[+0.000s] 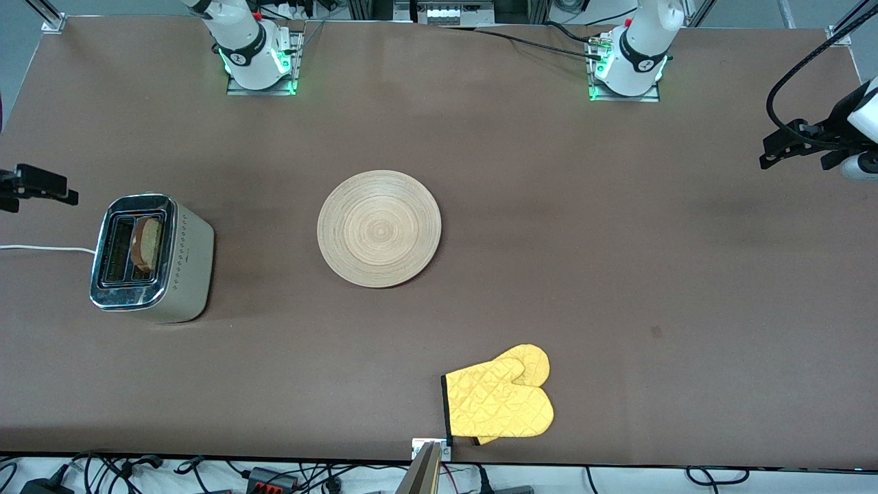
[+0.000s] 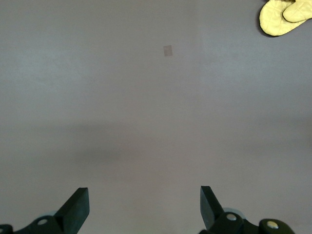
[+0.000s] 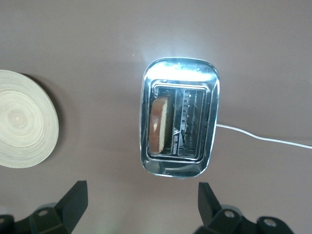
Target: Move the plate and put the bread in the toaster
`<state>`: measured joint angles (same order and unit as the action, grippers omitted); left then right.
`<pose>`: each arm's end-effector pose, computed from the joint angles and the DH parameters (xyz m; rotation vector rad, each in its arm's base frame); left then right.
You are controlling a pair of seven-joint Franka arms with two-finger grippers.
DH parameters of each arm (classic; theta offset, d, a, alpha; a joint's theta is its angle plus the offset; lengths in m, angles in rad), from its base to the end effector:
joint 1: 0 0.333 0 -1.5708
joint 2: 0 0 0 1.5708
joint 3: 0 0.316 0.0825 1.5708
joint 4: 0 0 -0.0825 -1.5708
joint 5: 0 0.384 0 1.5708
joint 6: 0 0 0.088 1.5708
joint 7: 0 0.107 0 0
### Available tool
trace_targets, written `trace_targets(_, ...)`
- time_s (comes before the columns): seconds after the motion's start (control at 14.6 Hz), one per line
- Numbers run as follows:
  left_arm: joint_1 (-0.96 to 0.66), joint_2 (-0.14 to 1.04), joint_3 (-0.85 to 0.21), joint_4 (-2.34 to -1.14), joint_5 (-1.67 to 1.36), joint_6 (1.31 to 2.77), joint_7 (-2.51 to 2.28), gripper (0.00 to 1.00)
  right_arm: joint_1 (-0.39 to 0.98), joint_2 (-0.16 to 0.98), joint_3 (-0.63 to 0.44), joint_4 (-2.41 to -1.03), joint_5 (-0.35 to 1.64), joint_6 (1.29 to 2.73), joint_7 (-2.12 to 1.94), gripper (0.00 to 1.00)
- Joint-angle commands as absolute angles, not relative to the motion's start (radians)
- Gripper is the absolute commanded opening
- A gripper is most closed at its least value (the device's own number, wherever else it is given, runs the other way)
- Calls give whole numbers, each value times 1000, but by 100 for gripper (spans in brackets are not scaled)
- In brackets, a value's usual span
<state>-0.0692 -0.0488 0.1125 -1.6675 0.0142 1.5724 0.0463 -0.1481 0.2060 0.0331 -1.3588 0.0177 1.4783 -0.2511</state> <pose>0.5369 0.0262 0.6055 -3.1341 0.0057 0.0736 0.6033 -0.0699 0.5961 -3.0921 -0.2115 0.1248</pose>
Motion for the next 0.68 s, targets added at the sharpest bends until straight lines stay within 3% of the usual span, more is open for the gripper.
trace_targets(0.0, -66, -37, 110, -1640, 17, 1554, 43, 100, -203, 80, 140, -1519, -70, 1531, -224, 100)
trace_targets(0.62, -66, -38, 110, -1640, 17, 1554, 43, 100, -181, 120, 138, -1488, -74, 1500, -51, 100)
